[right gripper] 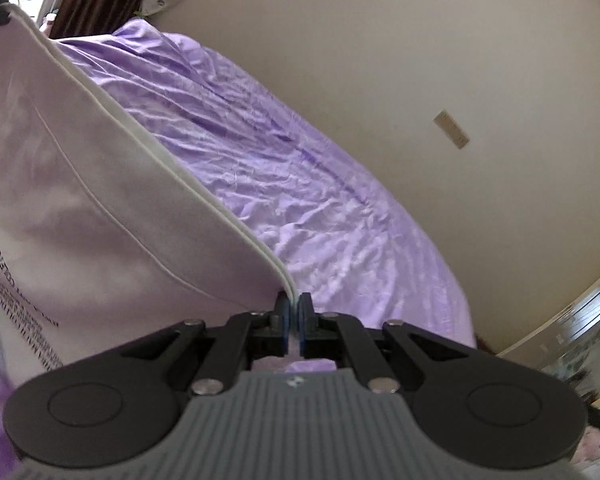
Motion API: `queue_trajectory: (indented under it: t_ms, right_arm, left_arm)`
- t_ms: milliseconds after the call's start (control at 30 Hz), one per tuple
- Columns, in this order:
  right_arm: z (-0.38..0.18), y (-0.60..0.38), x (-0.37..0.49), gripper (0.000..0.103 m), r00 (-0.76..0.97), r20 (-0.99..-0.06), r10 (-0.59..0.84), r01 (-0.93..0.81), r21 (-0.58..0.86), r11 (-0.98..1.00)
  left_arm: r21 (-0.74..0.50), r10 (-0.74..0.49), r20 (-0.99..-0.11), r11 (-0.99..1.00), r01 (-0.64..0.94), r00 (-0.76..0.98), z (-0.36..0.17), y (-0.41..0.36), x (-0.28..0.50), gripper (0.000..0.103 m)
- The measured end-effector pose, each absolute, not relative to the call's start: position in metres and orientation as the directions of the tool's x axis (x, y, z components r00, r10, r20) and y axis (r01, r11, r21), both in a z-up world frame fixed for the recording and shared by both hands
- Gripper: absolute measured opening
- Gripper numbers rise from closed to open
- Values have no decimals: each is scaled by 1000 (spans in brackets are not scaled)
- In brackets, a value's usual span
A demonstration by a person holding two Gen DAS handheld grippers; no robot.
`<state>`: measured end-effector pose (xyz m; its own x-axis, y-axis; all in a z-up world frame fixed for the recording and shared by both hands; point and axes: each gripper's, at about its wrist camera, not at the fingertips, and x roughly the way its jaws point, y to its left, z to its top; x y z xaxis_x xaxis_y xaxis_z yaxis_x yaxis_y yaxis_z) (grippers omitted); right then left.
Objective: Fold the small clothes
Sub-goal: 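Lift the hem with both tools and fold it toward the collar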
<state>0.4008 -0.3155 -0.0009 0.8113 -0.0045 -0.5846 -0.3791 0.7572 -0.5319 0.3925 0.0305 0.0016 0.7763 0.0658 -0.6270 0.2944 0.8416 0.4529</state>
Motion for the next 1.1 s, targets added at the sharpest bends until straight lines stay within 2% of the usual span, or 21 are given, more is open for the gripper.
queue_trajectory:
  t_ms: [267,533,667,833,1033,1067,1100]
  right_arm:
    - [-109,-300,510,0,736,-677,-12,-429,-480,765]
    - [-191,-291,564,0,700,-713,-19,-427,-441,790]
    - [-203,-288,564,0,708,-705,-23,-418,-446,792]
    - [-179,-296,545,0,764,-646,1,-376,-443,814]
    - [-175,-288,552,0,778,-628,-2,-341,-425,838]
    - [-178,-286,554,0,770,-638,-10,-341,-425,838]
    - [-183,-284,556,0,756,-654,-15,-348,-421,838]
  left_arm:
    - [414,93,-735,846,336,672,-92,43,489,6]
    - [377,91,-770,863,335,631,-148,56,530,6]
    - [371,83,-765,868,331,639,-154,60,532,6]
    - [364,45,-717,875,319,696,-118,66,510,6]
    - [384,75,-735,865,323,673,-122,67,518,6]
    - [385,78,-741,862,328,667,-125,67,520,7]
    - [393,87,-742,859,327,664,-126,66,520,18]
